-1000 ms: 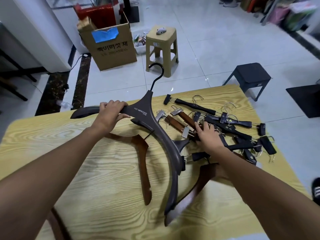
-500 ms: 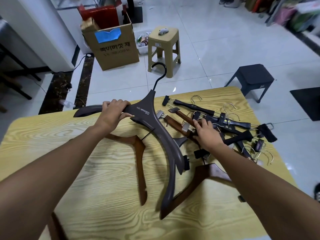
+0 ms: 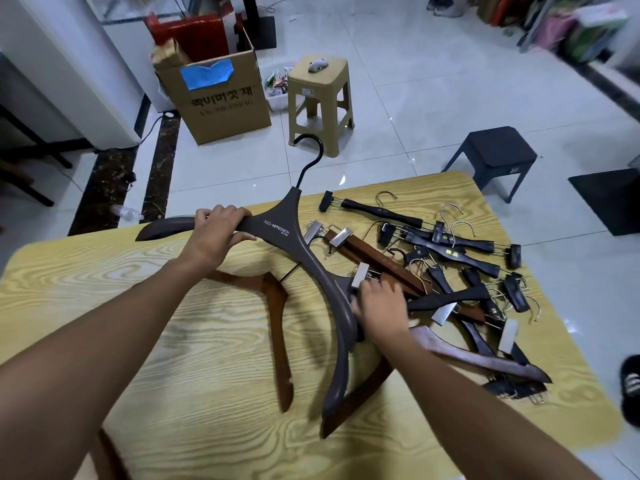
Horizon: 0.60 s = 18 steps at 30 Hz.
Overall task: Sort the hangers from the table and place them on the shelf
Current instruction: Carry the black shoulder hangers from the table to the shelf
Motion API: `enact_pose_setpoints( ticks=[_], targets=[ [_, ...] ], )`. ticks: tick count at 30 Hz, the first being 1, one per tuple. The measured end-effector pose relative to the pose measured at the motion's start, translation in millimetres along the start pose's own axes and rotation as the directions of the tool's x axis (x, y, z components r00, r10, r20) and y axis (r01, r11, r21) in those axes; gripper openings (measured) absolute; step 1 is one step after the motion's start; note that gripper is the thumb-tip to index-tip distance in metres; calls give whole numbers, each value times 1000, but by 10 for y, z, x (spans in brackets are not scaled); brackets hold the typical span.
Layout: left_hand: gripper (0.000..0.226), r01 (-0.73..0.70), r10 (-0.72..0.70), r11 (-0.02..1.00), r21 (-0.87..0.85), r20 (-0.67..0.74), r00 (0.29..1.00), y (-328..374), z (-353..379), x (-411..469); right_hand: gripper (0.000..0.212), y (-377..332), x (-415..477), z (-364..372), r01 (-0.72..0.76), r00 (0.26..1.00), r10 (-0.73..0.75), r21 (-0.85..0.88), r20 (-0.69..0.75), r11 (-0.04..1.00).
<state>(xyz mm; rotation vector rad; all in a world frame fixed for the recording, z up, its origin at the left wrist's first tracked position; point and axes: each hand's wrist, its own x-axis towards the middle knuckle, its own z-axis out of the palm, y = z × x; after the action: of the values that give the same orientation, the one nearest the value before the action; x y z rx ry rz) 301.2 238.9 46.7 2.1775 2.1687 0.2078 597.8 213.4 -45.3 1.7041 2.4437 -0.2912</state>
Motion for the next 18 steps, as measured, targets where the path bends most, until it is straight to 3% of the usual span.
enact_pose_setpoints(
  ticks=[3,7,18],
  targets=[
    [40,-8,8,1000,-6,-6,1000,-22,-22,-32,32,-360,-71,225,-113,984,108,29,140,993],
    [38,-21,21,1000,15,-2,1000,-128,-78,-98,31,-564,-152,329,-270,946,257,39,199,962],
    [38,-26,26,1000,0,-48,999,-426,-336,-317,24,-734,-357,168,-289,954,289,-18,77,957]
  ],
)
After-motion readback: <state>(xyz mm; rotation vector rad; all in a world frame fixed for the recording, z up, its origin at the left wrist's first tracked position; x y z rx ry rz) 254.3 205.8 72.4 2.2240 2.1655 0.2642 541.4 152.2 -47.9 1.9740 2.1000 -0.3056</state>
